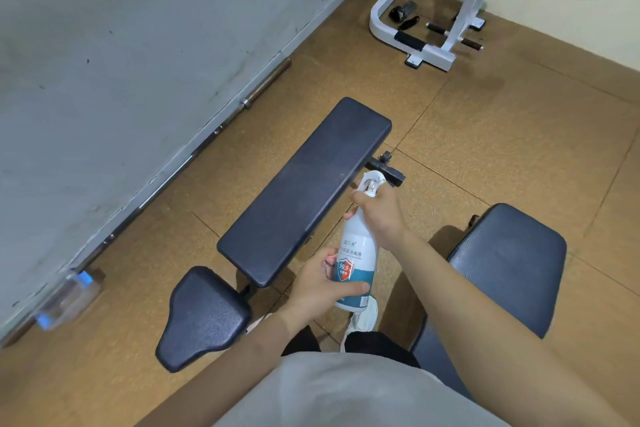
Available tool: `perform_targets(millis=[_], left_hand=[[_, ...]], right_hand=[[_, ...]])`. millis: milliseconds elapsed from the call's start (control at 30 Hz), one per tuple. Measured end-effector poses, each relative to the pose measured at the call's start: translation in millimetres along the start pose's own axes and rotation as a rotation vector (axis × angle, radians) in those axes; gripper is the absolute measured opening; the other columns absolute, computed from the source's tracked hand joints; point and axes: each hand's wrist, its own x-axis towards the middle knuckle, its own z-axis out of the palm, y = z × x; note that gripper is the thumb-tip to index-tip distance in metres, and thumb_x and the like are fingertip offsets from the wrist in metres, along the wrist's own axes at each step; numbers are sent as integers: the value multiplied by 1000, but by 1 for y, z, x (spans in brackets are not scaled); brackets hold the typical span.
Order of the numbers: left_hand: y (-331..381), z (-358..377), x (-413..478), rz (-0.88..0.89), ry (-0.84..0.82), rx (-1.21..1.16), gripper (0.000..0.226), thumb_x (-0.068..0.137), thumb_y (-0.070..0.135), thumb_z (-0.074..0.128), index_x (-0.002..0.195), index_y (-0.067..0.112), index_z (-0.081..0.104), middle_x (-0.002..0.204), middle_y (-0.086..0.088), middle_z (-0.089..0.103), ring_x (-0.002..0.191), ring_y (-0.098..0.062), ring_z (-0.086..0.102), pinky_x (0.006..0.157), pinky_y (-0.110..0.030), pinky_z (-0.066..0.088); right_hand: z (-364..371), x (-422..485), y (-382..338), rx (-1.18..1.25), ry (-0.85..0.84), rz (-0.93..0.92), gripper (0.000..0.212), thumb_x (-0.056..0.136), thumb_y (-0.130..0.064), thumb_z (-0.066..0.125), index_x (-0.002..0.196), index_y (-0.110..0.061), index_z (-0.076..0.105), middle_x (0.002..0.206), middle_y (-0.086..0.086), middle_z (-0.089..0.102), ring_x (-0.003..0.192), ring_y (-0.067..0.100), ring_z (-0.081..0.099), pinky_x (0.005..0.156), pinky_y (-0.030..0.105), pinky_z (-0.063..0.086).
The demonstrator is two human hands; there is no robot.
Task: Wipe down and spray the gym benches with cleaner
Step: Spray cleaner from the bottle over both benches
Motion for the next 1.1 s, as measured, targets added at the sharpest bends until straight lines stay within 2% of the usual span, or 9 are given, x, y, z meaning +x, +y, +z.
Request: perform_targets(millis=[67, 133, 300, 433, 567, 833, 933, 1000, 1100], left_hand=[[6, 8, 5, -6, 18, 8, 78, 49, 43, 97, 118, 28, 64, 112, 7, 77, 100, -11, 76, 90, -41, 64], [14, 13, 11, -10, 13, 12, 77, 50, 42, 97, 118, 28, 64, 111, 7, 77, 100, -10, 76, 91, -41, 64], [42, 27, 34, -20, -2, 16, 66, 63, 35, 98, 119, 32, 63, 114, 11, 75, 103, -6, 74, 91, -36, 64], [60, 33, 60, -7, -15, 41, 64, 64, 37, 97, 118, 32, 62, 114, 12, 74, 102, -5, 74, 90, -35, 64], [84, 33, 95, 9, -38, 50, 75, 53, 53, 92, 118, 32, 62, 117, 11, 73, 104, -9, 74, 92, -38, 64], [136, 31, 173, 5, -80, -26, 68, 59, 44, 96, 116, 36, 60, 114, 16, 71, 103, -5, 72, 93, -39, 63], [150, 24, 191, -4, -98, -49, 64, 71, 32, 95, 121, 34, 56, 117, 14, 68, 105, -6, 70, 90, -32, 63], [156, 21, 199, -11, -103, -71, 60, 75, 26, 93, 121, 32, 55, 111, 16, 66, 99, -1, 68, 80, -22, 60], [168, 22, 214, -7, -89, -82, 59, 74, 26, 93, 120, 31, 56, 106, 20, 65, 94, 2, 67, 71, -16, 57]], right_hand=[[-9, 7, -2, -14, 4, 11, 10, 89, -2, 63, 88, -9, 56, 72, 8, 64, 59, 31, 71, 59, 39, 59], [-18, 14, -4, 7, 11, 21, 11, 90, -2, 62, 85, -11, 58, 71, 8, 64, 58, 31, 71, 61, 42, 59], [-40, 43, -21, 54, 37, 54, 9, 93, -7, 68, 100, -4, 62, 88, 12, 69, 56, 26, 72, 54, 35, 56], [-51, 67, -34, -27, 72, 44, 9, 92, -1, 60, 86, -7, 57, 72, 9, 63, 51, 25, 68, 53, 33, 54], [-63, 97, -54, -47, 90, 63, 13, 94, -2, 62, 85, -8, 56, 75, 11, 62, 55, 28, 70, 58, 41, 57], [-69, 169, -114, -190, 148, 79, 20, 93, 1, 56, 74, -5, 55, 64, 13, 60, 48, 24, 61, 51, 34, 53], [-65, 188, -127, -165, 129, 65, 21, 94, 3, 60, 76, -9, 56, 65, 8, 62, 54, 24, 64, 50, 31, 56], [-65, 200, -131, -170, 123, 91, 18, 93, 1, 62, 80, -10, 56, 68, 11, 63, 58, 29, 67, 54, 35, 57], [-66, 219, -142, -186, 147, 134, 17, 92, 3, 59, 78, -7, 56, 66, 13, 62, 52, 30, 65, 53, 37, 56]])
